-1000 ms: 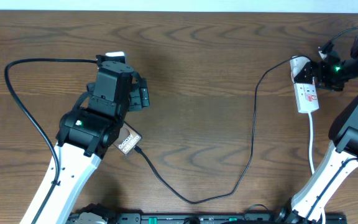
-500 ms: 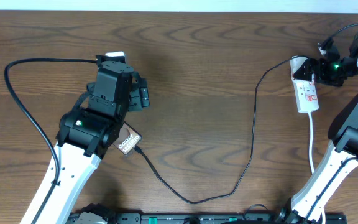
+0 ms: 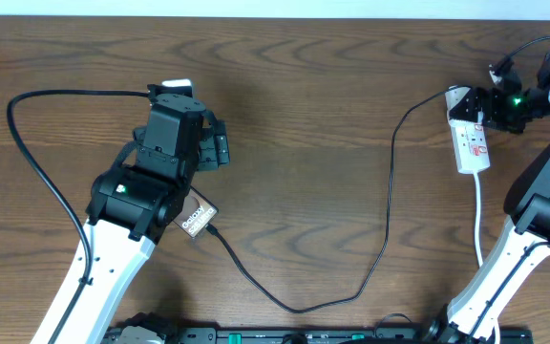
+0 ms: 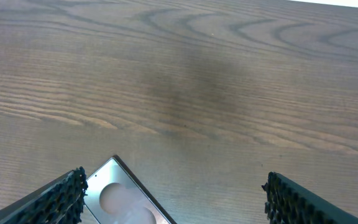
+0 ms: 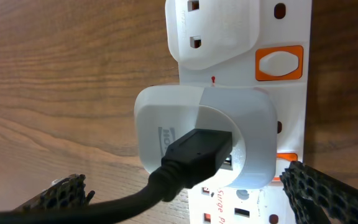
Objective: Plug charger to phone and switch on socket
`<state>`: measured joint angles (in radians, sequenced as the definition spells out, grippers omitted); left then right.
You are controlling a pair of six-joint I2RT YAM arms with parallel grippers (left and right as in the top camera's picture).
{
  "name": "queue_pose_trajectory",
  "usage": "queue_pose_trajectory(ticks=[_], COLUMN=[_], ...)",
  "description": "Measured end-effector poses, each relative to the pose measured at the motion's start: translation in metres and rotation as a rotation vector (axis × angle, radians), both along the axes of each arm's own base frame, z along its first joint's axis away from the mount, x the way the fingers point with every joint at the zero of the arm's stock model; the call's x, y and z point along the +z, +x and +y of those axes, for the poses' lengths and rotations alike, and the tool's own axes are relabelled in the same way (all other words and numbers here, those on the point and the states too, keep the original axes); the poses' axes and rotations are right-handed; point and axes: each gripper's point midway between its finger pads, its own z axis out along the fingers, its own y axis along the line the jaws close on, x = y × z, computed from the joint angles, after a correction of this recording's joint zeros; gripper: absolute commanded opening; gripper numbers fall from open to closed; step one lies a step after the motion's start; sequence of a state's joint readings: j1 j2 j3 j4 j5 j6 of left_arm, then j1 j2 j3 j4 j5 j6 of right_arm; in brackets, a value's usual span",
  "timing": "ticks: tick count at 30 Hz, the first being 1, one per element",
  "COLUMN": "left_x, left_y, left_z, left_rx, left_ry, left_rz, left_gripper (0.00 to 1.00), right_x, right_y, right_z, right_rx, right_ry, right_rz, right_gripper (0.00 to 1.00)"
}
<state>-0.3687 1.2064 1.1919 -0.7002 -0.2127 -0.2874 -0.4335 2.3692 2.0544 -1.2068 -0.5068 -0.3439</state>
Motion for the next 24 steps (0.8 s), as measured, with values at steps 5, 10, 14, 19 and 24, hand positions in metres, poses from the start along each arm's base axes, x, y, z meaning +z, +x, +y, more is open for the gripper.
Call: queue_pose_trajectory(ticks=[5, 10, 14, 19, 24], left_x=[0.0, 0.0, 0.0, 0.0, 0.0], left_y=[0.0, 0.0, 0.0, 0.0, 0.0], left_z=[0.0, 0.0, 0.0, 0.0, 0.0], left_rx=[0.0, 0.0, 0.0, 0.0, 0.0], left_ry=[0.0, 0.0, 0.0, 0.0, 0.0], left_rz=[0.0, 0.0, 0.0, 0.0, 0.0], left_gripper=[0.89, 0.89, 0.89, 0.89, 0.89], right_x=[0.0, -0.001, -0.003, -0.008, -0.01], right_y=[0.0, 0.003, 0.004, 0.004, 0.004], right_z=[0.002, 0.01, 0.01, 0.011, 0.012], right_rx=[-0.016, -0.006, -0.011, -0.01, -0.009], right_ry=[0.007, -0.007, -0.019, -0.031, -0.036], right_rz=[0.01, 0.02, 0.025, 0.028, 0.02], right_gripper=[0.99, 0.99, 0.99, 0.98, 0.98])
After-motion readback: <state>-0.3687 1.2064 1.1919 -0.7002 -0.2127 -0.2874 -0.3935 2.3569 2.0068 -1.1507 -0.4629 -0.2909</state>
